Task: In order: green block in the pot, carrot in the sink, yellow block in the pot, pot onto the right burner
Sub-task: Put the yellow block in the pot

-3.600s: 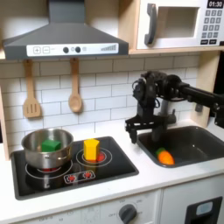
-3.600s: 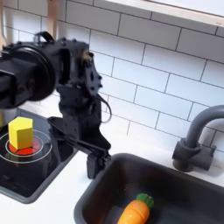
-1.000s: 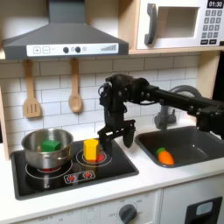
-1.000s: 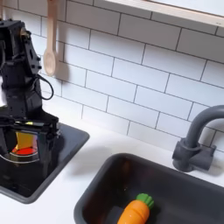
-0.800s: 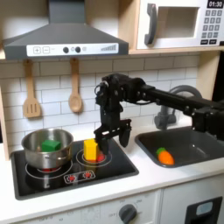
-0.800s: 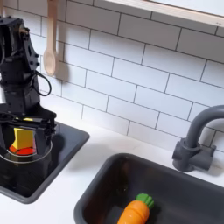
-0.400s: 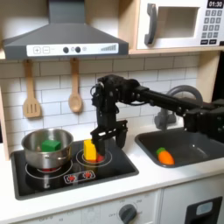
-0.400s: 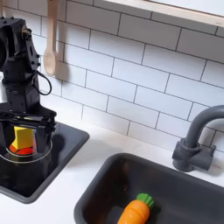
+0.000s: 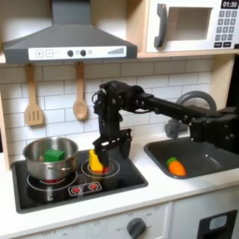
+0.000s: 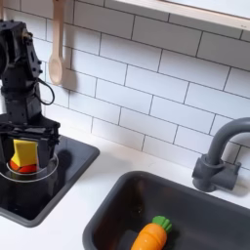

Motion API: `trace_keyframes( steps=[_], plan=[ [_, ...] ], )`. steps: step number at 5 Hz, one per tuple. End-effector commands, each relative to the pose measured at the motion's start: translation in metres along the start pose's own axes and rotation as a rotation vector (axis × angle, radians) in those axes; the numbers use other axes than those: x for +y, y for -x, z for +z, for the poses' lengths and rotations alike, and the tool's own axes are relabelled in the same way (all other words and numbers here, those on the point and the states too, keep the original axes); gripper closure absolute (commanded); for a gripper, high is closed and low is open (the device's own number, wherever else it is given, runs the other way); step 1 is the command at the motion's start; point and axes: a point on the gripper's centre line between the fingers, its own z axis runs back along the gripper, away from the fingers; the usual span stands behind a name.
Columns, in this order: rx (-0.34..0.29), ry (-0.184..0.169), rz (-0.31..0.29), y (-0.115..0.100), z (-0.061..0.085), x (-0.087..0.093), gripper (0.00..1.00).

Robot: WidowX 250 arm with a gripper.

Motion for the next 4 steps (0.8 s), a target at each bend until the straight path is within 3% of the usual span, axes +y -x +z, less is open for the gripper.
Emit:
trace_keyframes(
  steps=[1, 4],
  plan=[
    [0.003, -0.002, 0.018, -0.004, -0.002, 0.002, 0.0],
    [0.008, -0.008, 0.048, -0.015, -0.007, 0.006, 0.0]
  ],
)
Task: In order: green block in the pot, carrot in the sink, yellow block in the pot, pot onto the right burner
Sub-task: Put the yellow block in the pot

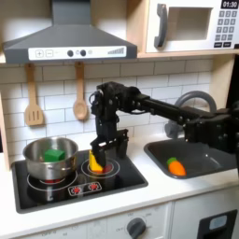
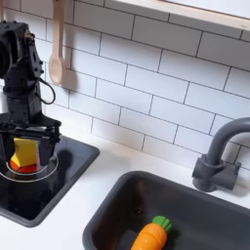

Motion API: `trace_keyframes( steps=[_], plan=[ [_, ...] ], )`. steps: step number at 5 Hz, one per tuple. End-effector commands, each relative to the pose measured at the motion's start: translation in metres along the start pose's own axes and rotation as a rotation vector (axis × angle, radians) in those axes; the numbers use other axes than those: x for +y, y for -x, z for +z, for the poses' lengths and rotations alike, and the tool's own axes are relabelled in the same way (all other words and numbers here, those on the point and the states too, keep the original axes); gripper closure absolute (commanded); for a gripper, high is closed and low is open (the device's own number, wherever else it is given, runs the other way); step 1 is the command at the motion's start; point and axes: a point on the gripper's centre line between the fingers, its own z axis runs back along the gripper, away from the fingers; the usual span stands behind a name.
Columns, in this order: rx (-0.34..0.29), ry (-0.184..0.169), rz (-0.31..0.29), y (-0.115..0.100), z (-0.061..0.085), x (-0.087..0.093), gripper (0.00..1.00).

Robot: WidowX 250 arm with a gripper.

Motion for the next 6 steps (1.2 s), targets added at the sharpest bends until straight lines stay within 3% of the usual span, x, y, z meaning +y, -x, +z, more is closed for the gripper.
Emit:
trace_keyframes(
  steps=[1, 6],
  plan=[
    [0.002, 0.0, 0.016, -0.014, -0.005, 0.001, 0.0],
    [-0.046, -0.021, 0.058, -0.035, -0.015, 0.007, 0.0]
  ],
)
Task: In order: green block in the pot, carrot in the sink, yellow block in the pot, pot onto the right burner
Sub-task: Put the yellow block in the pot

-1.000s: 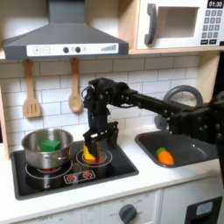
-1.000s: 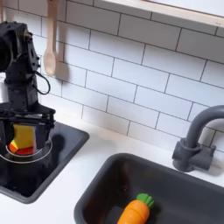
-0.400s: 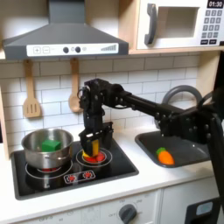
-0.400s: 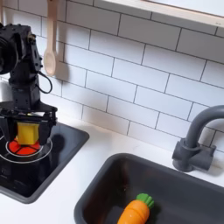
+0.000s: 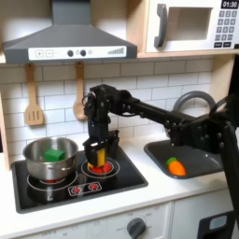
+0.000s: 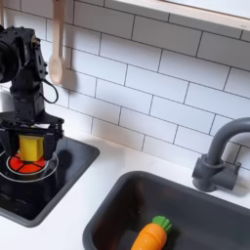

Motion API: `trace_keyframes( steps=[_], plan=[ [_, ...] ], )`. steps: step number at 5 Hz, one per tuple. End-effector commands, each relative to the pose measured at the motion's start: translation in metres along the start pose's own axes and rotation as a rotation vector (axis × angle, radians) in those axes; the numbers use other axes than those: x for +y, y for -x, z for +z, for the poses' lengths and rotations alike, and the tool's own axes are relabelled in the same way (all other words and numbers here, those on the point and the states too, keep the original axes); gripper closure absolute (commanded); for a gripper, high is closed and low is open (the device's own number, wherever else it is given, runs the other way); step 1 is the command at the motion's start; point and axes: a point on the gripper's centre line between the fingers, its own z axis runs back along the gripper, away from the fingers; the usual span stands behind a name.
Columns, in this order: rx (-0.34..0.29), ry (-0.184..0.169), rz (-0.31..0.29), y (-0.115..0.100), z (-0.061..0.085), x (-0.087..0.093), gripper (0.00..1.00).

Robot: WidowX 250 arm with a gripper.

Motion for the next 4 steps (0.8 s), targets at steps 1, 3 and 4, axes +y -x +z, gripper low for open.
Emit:
trace_keyframes(
  steps=[1, 3, 4],
  plan=[
    [-0.022, -0.01, 0.024, -0.0081, -0.008, 0.0034, 0.0],
    [-0.067, -0.014, 0.034, -0.0127, -0.0111, 0.0034, 0.0],
    [-0.072, -0.017, 0.034, -0.0135, -0.0121, 0.0038, 0.0]
  ],
)
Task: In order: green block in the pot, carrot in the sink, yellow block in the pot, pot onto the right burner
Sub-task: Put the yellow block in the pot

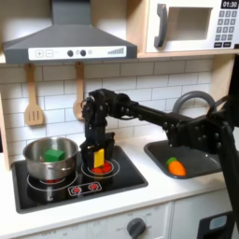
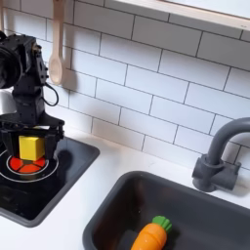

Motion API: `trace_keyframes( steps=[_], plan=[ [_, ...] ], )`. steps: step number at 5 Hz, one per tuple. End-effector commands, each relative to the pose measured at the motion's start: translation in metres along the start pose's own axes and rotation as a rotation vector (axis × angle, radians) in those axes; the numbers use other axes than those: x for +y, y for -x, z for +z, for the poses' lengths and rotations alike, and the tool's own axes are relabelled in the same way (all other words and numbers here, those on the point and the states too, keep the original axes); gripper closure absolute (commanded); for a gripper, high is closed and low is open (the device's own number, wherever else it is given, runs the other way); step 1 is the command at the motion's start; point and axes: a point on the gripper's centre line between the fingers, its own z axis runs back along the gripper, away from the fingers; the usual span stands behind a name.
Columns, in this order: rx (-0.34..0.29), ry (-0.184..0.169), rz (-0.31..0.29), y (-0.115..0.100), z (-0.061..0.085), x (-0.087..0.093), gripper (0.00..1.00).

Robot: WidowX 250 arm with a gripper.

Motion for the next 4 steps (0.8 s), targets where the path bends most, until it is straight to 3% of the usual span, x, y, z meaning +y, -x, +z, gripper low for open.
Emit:
trace_keyframes(
  steps=[1, 2, 3, 4],
  plan=[
    [0.002, -0.001, -0.001, 0.0002, -0.0047, -0.0001, 0.0],
    [-0.011, -0.002, 0.011, -0.0002, -0.0048, 0.0007, 0.14],
    [-0.021, 0.006, 0.024, 0.0002, -0.0027, 0.0027, 1.0],
    [-0.019, 0.021, -0.008, 0.0052, 0.0042, -0.0055, 1.0]
  ],
)
